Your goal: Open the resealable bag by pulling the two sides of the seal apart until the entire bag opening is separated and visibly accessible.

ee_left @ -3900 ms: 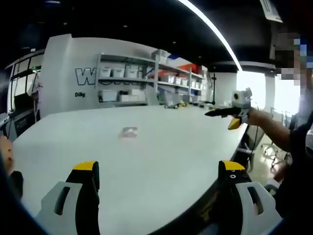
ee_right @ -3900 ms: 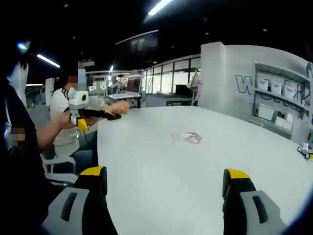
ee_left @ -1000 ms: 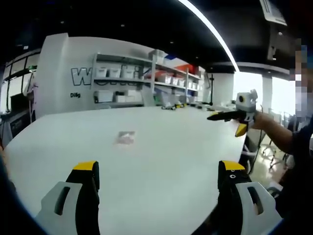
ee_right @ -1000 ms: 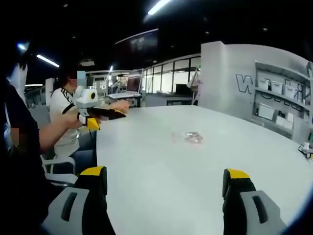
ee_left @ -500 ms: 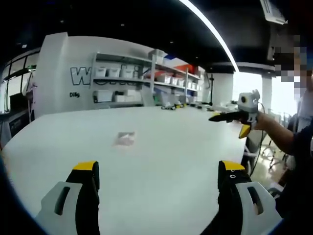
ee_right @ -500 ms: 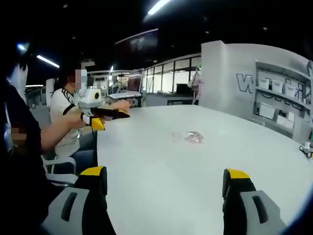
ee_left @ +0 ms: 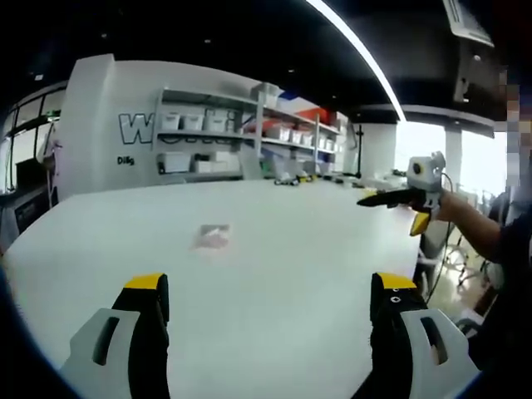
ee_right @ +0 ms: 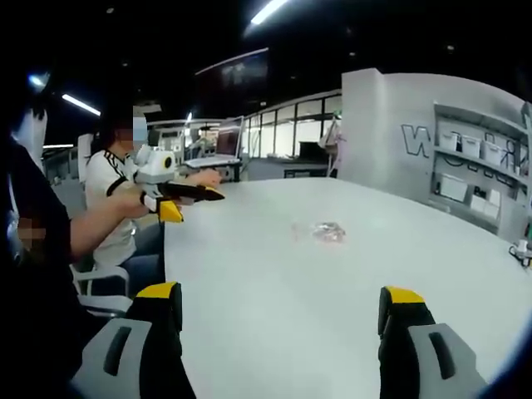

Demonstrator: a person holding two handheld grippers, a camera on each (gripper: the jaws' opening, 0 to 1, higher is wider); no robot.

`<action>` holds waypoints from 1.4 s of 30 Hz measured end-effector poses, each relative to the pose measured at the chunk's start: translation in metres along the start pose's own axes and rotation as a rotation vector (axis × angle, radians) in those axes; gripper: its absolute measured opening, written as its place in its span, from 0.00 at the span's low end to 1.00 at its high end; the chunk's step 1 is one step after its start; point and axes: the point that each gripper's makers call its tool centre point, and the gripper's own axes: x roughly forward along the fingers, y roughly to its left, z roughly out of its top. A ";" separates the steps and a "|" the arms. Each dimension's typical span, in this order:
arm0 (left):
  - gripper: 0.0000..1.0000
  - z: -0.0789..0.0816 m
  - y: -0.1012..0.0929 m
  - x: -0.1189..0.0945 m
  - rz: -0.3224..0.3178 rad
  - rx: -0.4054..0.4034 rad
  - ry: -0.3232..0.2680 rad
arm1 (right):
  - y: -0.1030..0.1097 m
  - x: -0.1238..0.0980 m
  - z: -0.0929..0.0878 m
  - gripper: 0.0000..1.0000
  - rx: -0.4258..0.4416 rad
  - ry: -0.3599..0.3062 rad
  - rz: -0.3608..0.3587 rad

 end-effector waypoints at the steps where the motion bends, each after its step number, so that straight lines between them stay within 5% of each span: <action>1: 1.00 0.000 0.001 0.001 0.000 -0.003 -0.001 | 0.000 0.000 0.000 1.00 -0.002 0.000 0.000; 42: 1.00 0.006 0.006 0.031 -0.013 0.005 -0.003 | 0.000 0.003 -0.003 1.00 0.008 0.002 0.006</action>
